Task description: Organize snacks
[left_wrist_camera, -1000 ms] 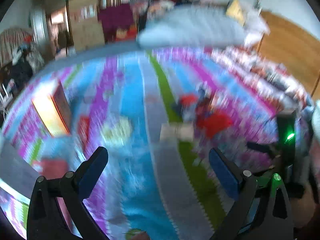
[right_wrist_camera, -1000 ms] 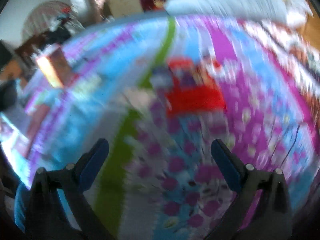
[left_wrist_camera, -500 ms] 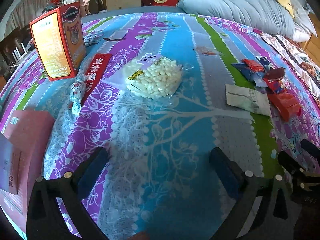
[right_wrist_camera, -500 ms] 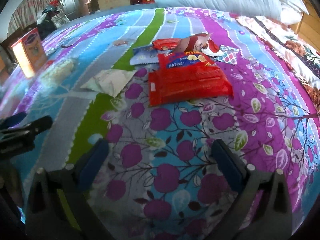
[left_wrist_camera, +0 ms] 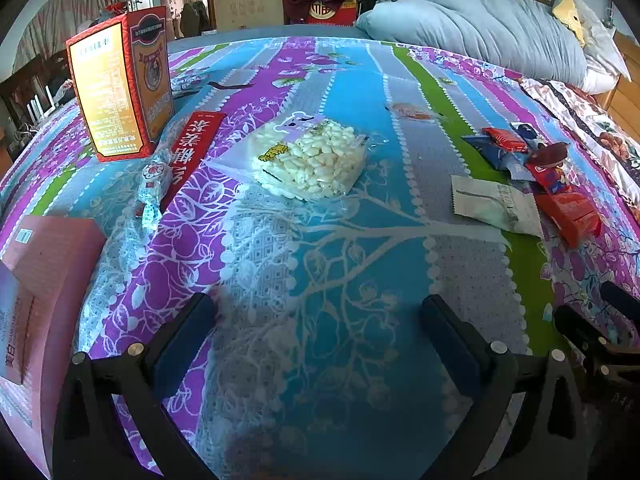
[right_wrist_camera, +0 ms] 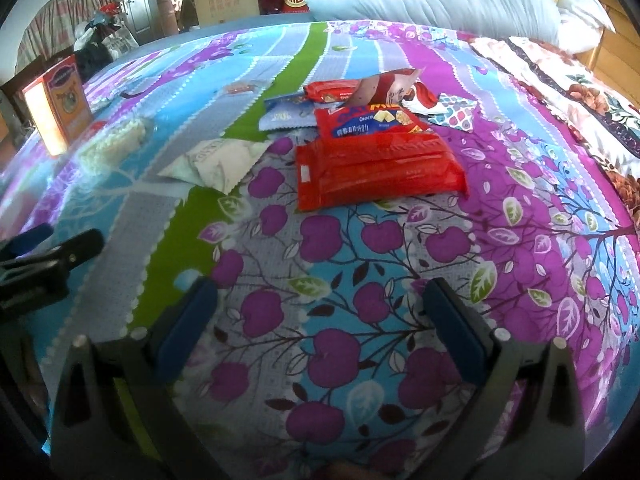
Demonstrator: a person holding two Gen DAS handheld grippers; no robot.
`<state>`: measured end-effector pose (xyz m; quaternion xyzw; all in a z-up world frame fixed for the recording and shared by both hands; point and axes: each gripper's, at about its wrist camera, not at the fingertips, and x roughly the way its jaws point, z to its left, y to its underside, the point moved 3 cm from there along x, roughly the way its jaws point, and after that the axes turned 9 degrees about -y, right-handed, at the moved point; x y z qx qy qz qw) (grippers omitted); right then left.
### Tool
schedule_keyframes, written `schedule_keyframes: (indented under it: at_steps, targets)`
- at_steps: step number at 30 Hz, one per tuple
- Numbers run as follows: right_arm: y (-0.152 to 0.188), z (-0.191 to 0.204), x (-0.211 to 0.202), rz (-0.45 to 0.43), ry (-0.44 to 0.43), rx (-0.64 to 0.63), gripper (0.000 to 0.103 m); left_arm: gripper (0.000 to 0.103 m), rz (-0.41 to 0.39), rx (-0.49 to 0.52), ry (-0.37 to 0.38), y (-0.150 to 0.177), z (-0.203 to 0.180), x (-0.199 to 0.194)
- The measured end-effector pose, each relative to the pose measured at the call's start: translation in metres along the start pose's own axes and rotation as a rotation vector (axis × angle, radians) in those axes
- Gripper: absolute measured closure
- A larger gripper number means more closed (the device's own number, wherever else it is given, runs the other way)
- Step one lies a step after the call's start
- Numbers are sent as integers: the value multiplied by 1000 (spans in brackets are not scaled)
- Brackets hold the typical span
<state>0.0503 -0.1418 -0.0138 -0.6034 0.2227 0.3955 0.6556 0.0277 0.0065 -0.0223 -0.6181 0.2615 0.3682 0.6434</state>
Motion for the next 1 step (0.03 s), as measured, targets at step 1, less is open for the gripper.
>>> schedule_keyframes:
  at_steps: [1]
  targets:
    - [0, 0, 0, -1, 2, -2, 0, 0, 0, -1, 1, -1, 0, 1]
